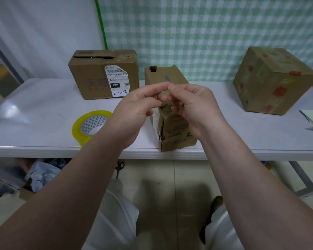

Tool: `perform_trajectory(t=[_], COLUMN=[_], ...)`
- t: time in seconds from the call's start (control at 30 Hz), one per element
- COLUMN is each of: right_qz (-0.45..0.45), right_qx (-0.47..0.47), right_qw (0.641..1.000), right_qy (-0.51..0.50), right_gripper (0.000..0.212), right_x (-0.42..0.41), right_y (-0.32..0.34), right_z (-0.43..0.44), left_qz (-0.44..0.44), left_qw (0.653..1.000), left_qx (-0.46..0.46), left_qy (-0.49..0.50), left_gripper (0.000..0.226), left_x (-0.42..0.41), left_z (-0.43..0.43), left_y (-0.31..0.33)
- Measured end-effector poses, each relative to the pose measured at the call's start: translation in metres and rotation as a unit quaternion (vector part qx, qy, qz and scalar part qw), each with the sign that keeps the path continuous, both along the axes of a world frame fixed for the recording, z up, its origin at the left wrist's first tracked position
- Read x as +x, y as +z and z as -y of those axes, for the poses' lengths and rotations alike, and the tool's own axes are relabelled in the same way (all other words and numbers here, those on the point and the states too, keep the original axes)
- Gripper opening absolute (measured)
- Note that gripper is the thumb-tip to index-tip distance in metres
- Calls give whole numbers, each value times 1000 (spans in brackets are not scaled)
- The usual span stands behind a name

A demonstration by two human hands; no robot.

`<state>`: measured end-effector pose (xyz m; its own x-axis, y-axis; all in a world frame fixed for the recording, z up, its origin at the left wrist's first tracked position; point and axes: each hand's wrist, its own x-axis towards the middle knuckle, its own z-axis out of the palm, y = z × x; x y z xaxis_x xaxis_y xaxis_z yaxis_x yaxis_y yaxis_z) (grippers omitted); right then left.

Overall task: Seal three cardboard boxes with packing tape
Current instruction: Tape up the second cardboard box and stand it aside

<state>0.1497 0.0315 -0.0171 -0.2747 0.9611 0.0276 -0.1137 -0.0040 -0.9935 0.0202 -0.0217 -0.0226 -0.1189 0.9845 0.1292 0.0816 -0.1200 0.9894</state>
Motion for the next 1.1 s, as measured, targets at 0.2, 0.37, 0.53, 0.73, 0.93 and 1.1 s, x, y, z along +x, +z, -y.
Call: perform_trajectory(t=[0.2,0.37,0.53,0.73,0.93,1.1], right_qz=[31,35,-53,-55,-45,-24], right_qx=[29,18,-14,-55,-57,-37], right_qw=[999,999,998,997,997,999], right_qy=[13,-1,23,2,21,28], right_gripper=[25,23,4,17,16,17], right_x=[-15,-13,-7,-6,-21,-50], right_y=[2,4,5,5,6,8], right_z=[4,1,2,2,5,9], left_qz=[-6,-30,13,-35,29,15], left_qw=[1000,999,999,999,999,998], left_qx=[-18,-28,-31,-21,-42,-49], left_qy=[-5,-1,-17,19,-2,21], left_gripper=[44,45,45,48,47,46], left_x=[-14,-13,-13,-13,-31,-51], left_z=[7,9,10,13,22,28], left_y=[-3,-6,-6,-6,-7,-11])
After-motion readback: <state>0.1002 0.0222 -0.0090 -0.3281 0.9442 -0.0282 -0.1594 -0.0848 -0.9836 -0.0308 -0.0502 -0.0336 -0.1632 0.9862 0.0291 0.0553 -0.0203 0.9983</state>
